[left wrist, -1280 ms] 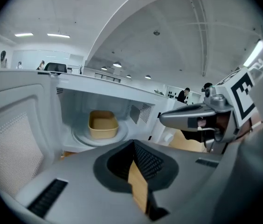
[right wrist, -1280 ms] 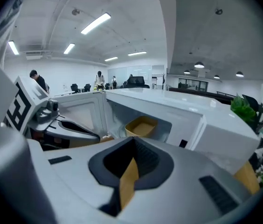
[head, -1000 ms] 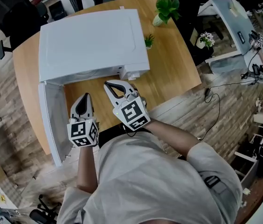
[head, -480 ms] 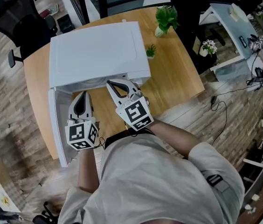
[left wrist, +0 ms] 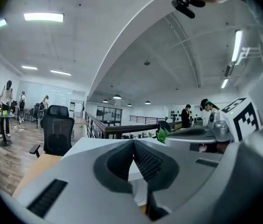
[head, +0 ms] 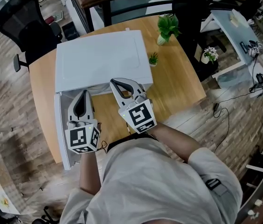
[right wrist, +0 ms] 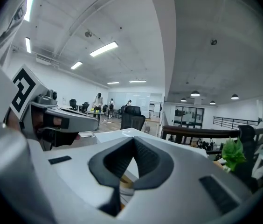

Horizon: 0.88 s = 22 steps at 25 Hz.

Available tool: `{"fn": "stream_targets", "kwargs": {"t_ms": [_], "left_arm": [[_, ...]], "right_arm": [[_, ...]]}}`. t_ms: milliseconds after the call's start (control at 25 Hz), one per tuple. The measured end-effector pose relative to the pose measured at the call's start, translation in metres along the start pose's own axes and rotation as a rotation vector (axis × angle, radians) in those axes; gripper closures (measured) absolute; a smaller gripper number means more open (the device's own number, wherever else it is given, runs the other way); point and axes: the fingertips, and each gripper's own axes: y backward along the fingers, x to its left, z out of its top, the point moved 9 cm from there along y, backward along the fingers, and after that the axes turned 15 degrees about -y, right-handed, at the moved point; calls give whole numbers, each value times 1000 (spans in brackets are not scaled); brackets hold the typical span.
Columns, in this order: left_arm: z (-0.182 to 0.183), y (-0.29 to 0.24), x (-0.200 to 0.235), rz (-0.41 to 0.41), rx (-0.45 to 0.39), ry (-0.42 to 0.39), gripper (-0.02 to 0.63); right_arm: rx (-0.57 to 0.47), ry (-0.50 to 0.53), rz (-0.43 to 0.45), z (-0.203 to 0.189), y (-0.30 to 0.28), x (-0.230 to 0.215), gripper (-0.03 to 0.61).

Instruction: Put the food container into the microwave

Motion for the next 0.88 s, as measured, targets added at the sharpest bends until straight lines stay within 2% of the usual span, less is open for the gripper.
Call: {"fn": "stream_targets", "kwargs": {"t_ms": [600,880], "left_arm": [[18,1,-8,-10,-53,-10,601],[20,1,-16,-22,-62,-15,601]], "right_arm": [[-50,-14,-56,23,20,-9,575],[-62,-23,-72,21,29,-13,575]]}}
